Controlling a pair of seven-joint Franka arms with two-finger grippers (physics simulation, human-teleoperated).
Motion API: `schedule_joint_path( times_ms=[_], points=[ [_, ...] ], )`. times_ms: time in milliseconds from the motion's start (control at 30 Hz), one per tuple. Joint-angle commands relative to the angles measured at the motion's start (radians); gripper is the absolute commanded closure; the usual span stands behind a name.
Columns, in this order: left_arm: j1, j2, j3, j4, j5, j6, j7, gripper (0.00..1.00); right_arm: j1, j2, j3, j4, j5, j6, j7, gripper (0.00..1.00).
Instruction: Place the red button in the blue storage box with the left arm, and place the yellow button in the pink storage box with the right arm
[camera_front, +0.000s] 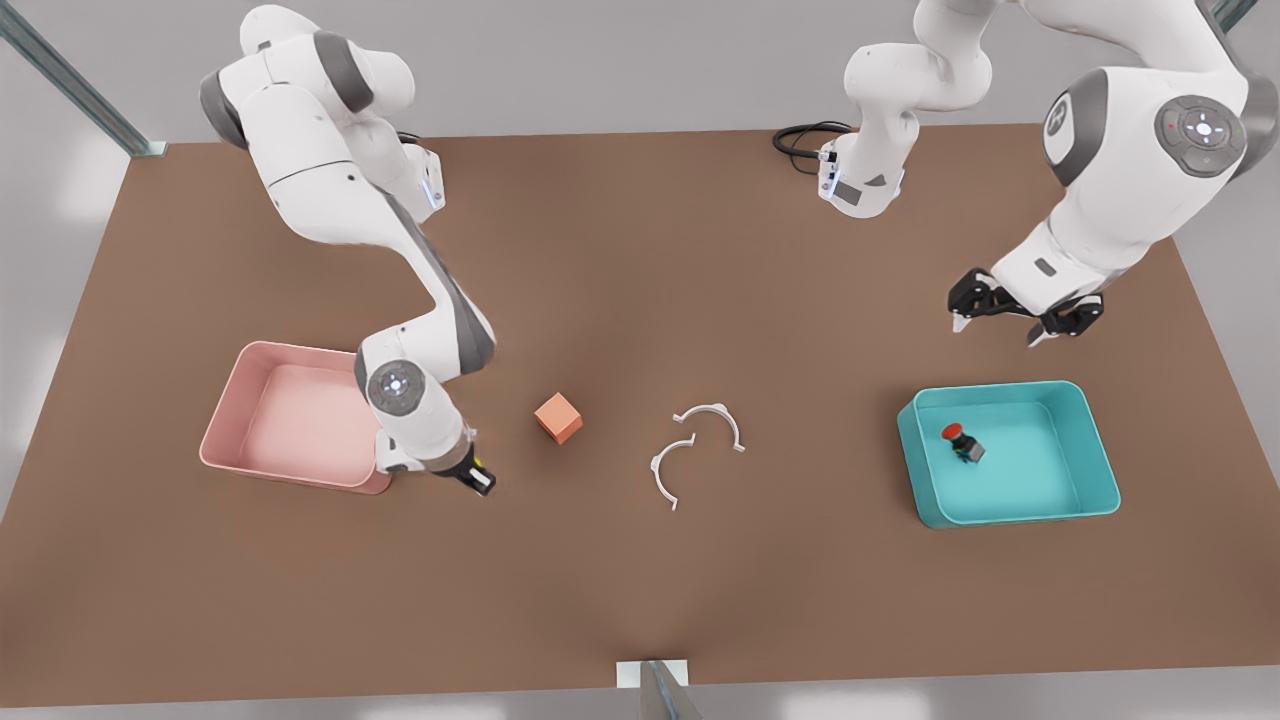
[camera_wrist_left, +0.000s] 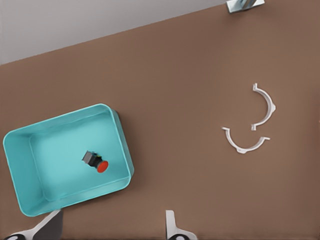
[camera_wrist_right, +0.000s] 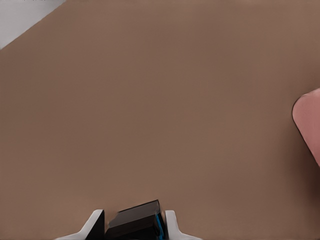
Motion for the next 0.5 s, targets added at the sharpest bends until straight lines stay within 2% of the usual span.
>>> schedule_joint_path(
  times_ms=[0, 200, 300, 467],
  points=[
    [-0.002, 0.000, 0.000, 0.000, 0.001, -0.043, -0.194, 0.00, -0.045, -0.056, 0.000, -0.050, -0.006, -0.078, -0.319, 0.55],
    [-0.003, 0.003, 0.000, 0.002, 0.004, -0.043, -0.198, 0.00, -0.156, -0.106, 0.008, -0.113, -0.006, -0.078, -0.480, 0.55],
    [-0.003, 0.003, 0.000, 0.002, 0.004, -0.043, -0.200, 0.00, -0.263, -0.097, 0.013, -0.113, 0.029, -0.075, -0.661, 0.55],
    [-0.003, 0.009, 0.000, 0.002, 0.004, -0.043, -0.198, 0.00, -0.300, -0.097, 0.014, -0.134, 0.028, -0.081, -0.681, 0.54]
  ],
)
